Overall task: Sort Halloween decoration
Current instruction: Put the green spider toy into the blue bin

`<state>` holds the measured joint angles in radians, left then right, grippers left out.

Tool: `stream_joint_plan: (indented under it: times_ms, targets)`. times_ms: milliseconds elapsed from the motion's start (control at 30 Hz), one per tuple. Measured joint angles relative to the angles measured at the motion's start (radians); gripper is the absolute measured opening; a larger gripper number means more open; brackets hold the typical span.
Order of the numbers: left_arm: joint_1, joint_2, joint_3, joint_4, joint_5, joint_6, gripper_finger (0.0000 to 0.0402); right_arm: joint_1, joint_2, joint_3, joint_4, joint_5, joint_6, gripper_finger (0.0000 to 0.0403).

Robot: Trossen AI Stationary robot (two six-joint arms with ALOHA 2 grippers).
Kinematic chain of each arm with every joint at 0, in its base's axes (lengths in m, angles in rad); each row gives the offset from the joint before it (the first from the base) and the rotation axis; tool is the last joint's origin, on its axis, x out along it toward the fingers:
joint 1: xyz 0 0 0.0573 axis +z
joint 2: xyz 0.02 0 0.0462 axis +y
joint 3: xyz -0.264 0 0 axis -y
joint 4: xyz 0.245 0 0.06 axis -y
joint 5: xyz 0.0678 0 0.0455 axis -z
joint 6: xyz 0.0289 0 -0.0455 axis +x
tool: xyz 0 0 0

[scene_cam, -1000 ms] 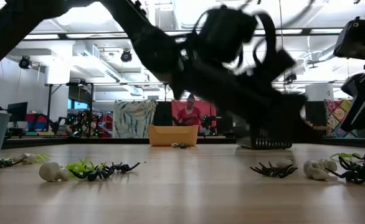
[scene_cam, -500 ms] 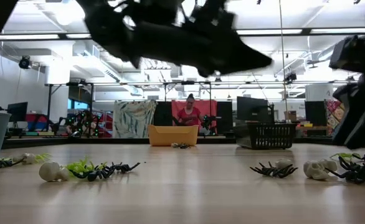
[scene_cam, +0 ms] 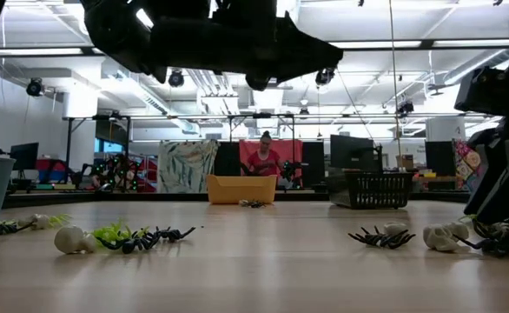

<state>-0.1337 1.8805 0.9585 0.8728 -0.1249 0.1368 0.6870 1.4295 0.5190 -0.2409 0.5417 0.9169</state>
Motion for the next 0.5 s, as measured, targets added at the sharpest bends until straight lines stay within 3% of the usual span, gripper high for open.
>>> stream_joint_plan:
  times_ms: [233, 500]
  targets:
    - [0.000, 0.000, 0.002, 0.002, 0.000, -0.001, 0.0075, 0.000, -0.003, 0.000, 0.000, -0.008, 0.007, 0.0075]
    - [0.000, 0.000, 0.002, 0.003, 0.000, -0.007, 0.0075, -0.001, -0.003, -0.001, 0.006, -0.007, 0.007, 0.0032]
